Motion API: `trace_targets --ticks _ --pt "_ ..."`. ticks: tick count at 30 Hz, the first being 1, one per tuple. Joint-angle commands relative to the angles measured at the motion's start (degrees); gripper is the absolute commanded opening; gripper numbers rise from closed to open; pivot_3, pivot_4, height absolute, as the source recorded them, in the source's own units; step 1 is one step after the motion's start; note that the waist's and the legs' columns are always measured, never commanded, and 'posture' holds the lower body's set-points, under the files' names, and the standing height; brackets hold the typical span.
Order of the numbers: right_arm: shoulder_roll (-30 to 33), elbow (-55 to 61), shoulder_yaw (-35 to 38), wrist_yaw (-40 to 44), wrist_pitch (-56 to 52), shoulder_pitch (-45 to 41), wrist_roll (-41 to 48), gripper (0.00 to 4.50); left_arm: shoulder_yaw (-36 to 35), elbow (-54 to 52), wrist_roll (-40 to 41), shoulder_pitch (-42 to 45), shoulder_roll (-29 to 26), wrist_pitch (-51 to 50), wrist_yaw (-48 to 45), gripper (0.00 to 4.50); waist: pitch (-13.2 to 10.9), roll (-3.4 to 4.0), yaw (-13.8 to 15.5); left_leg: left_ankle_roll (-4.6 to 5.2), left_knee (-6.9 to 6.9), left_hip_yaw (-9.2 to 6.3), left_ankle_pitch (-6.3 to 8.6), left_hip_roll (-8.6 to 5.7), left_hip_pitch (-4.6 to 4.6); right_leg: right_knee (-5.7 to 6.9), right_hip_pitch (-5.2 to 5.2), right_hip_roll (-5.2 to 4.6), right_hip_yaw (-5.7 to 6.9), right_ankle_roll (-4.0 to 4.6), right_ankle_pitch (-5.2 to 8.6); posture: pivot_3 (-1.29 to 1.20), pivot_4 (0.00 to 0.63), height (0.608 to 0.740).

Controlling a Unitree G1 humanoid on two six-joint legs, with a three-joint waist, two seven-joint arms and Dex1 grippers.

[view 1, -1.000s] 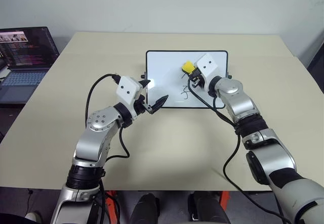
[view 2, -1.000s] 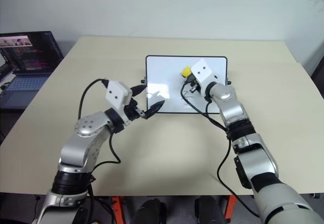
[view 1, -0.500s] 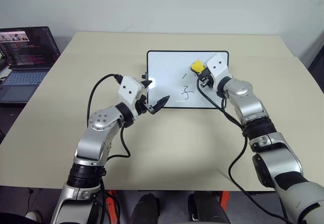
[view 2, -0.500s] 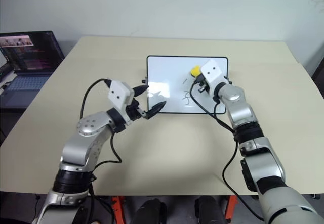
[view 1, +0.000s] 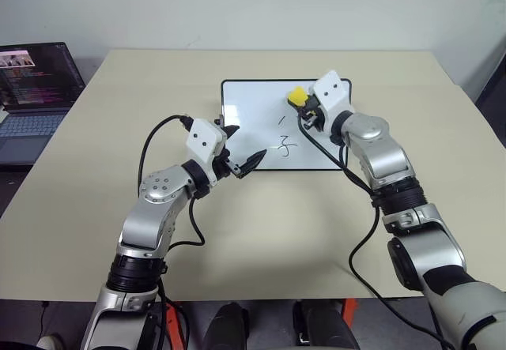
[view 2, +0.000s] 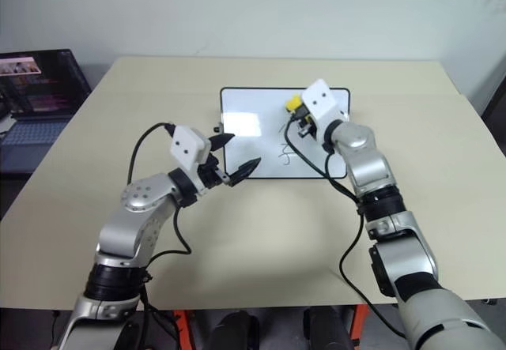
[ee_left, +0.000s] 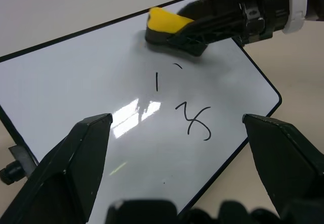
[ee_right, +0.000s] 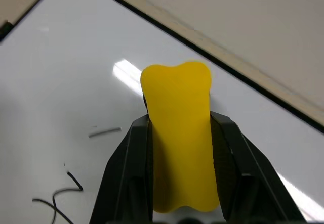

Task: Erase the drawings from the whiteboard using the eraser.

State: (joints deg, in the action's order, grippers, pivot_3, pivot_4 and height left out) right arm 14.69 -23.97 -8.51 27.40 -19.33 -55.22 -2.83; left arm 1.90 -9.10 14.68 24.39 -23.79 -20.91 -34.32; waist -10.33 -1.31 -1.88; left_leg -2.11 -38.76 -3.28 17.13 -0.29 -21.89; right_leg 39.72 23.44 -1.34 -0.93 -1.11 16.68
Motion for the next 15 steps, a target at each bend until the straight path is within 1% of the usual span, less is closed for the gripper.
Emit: trace_targets --ticks 1,6,15 --pt "-1.0 2.2 -2.7 3.2 2.8 -2.2 -0.5 1.19 -0.6 -1.2 -0.1 1.0 0.0 1.1 0.3 4.50 0.0 0.00 0.0 0.00 0.00 0.00 0.00 0.00 -0.02 -0.02 0.00 0.00 0.00 0.00 0.00 0.00 0.150 0.740" --pt "-1.8 -1.7 -5.0 5.2 5.5 -4.2 -1.9 1.19 -0.6 -1.6 -0.1 0.8 0.2 1.0 0.6 4.50 0.0 0.01 0.0 0.00 0.01 0.01 0.00 -0.01 -0.05 -0.13 0.00 -0.01 0.00 0.00 0.00 0.00 0.150 0.740" --pt "-1.8 -11.9 -3.6 3.6 11.1 -8.3 -3.1 1.19 -0.7 -3.3 0.1 -0.6 0.1 0.5 1.3 4.50 0.0 0.01 0.1 -0.01 0.03 0.01 0.00 -0.01 -0.06 -0.17 0.00 -0.01 -0.01 0.00 0.00 0.00 0.150 0.740"
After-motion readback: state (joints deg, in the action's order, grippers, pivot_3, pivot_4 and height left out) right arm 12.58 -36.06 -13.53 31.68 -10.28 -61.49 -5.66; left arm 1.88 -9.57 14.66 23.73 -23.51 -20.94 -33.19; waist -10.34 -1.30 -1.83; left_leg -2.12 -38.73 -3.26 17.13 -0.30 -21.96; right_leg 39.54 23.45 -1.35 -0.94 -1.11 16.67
